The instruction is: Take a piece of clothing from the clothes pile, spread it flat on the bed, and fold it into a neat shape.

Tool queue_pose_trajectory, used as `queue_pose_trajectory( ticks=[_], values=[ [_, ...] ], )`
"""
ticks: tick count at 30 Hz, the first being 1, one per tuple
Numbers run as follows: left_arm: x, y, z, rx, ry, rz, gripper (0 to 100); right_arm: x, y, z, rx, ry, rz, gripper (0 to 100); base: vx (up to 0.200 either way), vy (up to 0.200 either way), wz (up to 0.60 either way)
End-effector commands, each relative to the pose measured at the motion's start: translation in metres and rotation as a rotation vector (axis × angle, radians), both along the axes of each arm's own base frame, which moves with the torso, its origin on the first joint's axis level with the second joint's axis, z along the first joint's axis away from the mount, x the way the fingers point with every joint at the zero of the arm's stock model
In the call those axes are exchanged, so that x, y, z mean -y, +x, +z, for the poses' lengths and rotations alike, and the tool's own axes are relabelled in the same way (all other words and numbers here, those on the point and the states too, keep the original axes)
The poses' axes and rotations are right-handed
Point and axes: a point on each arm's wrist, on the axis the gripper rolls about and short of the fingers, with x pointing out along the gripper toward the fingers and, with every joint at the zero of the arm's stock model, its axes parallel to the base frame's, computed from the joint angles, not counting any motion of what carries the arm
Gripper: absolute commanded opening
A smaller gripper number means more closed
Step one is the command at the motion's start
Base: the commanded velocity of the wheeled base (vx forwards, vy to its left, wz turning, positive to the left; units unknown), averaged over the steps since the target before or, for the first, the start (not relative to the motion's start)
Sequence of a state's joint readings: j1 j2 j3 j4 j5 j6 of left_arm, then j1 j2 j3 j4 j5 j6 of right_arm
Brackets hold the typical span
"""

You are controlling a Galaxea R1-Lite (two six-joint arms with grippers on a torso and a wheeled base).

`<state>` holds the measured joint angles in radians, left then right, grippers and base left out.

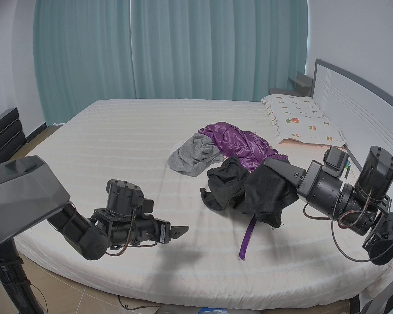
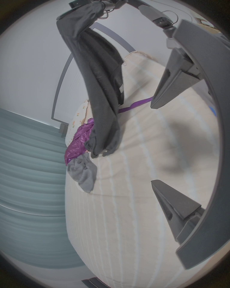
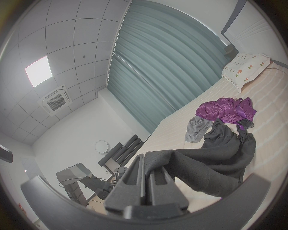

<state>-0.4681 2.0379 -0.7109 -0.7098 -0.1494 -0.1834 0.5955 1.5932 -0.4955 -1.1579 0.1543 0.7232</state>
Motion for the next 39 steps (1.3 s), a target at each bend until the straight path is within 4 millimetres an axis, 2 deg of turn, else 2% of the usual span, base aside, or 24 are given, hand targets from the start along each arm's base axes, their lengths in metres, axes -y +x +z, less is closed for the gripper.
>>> queue_pose_trajectory(
  ticks=[1,6,12,17,25,34,39],
  values=[
    [0.016,0.018,-0.016,0.018,0.002,0.002,100,-0.003,-0.001,-0.002,-0.005,-0.002,0.010,0,0.000,0.000,0.00],
    [0.033,0.029,-0.032,0.040,0.016,0.003,100,-0.005,-0.003,-0.002,-0.005,-0.004,0.022,0,0.000,0.000,0.00],
    [0.046,0.040,-0.037,0.062,0.010,0.001,100,-0.006,-0.012,0.005,0.017,0.011,0.029,0,0.000,0.000,0.00],
    [0.057,0.043,-0.045,0.058,0.012,-0.019,100,-0.007,-0.021,0.012,0.041,0.028,0.054,0,0.000,0.000,0.00],
    [0.081,0.040,-0.040,0.055,-0.057,-0.037,100,-0.013,-0.027,0.013,0.042,0.024,0.086,0,0.000,0.000,0.00],
    [0.089,0.055,-0.049,0.109,-0.095,-0.027,100,-0.017,-0.033,0.016,0.055,0.034,0.115,0,0.000,0.000,0.00],
    [0.096,0.068,-0.065,0.127,-0.082,0.007,100,-0.016,-0.037,0.023,0.080,0.048,0.118,0,0.000,0.000,0.00]
  ],
)
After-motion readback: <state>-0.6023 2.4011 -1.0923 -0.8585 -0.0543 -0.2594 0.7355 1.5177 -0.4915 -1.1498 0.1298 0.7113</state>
